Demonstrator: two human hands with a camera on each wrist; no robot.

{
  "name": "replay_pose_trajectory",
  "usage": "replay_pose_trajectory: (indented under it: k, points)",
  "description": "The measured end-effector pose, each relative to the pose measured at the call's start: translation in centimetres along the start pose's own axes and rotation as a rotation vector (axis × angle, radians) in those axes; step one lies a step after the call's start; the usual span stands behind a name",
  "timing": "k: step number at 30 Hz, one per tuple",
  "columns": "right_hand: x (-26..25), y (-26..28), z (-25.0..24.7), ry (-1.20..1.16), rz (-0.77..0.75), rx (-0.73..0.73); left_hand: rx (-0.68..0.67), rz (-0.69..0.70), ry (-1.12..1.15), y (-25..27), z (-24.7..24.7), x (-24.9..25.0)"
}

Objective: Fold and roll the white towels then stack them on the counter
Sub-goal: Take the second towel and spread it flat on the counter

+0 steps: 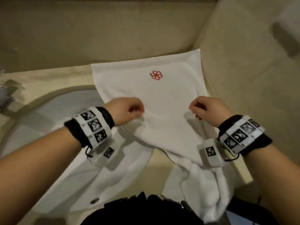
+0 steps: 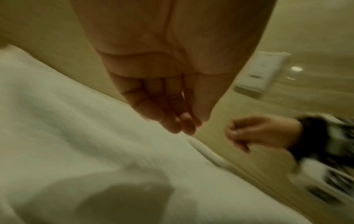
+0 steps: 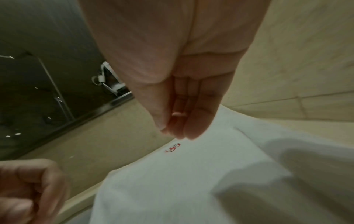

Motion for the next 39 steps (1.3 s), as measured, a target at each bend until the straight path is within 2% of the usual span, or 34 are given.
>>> replay_pose_trajectory:
  k: [3,5,7,10,13,15,18,22,25,28,30,33,36,39]
  points:
    - [0.6,7.0,0.9,-0.007,-0.012,-0.057,-0.304,0.208,-0.082,3.4,7.2,6.6]
    - [1.2,11.2,2.6,0.048,-0.026,-0.127,-0.420,0.289,-0.166,5.2,11.4,9.1]
    - [2.4,15.7,5.4,0.130,-0.006,-0.222,-0.473,0.318,-0.269,6.6,15.1,10.8]
    - [4.4,20.3,10.2,0.164,0.111,-0.309,-0.404,0.219,-0.291,7.2,17.5,12.1]
    - [5.2,21.6,12.3,0.026,0.167,-0.224,-0.300,0.133,-0.276,7.5,18.0,12.4]
    - [5.2,21.0,12.6,-0.116,0.140,-0.194,-0.230,0.167,-0.300,7.8,17.7,12.5]
    - [5.3,20.5,12.1,-0.312,0.139,-0.137,-0.140,0.300,-0.407,8.6,17.1,13.7]
    - [6.3,20.4,11.6,-0.277,0.138,-0.090,-0.250,0.375,-0.699,8.3,18.3,15.2]
    - [7.2,20.5,11.2,-0.143,0.117,-0.038,-0.280,0.276,-0.705,7.6,18.5,15.0]
    - [9.0,20.4,9.7,-0.028,0.132,0.046,-0.255,0.280,-0.697,7.1,17.8,15.2]
    - [10.9,20.4,8.1,0.062,0.192,0.086,-0.164,0.265,-0.587,6.9,16.0,15.3]
    - [11.9,20.9,6.2,0.104,0.215,0.094,-0.075,0.155,-0.186,7.1,11.9,15.1]
    - [7.2,21.2,6.4,-0.143,-0.016,0.087,0.003,0.080,0.194,7.4,8.3,16.1]
    - [1.9,21.7,8.8,-0.176,-0.132,0.067,0.062,0.083,0.280,7.0,6.9,17.8]
Point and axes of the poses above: each hand's wrist, its own y-axis away from the middle knuckle, its own z-axis out of the palm, x = y × z, the point moved 6 cm from there along -y, towards the middle knuckle, and after that the axes turned 1 degree about y, right-handed, at the moved point
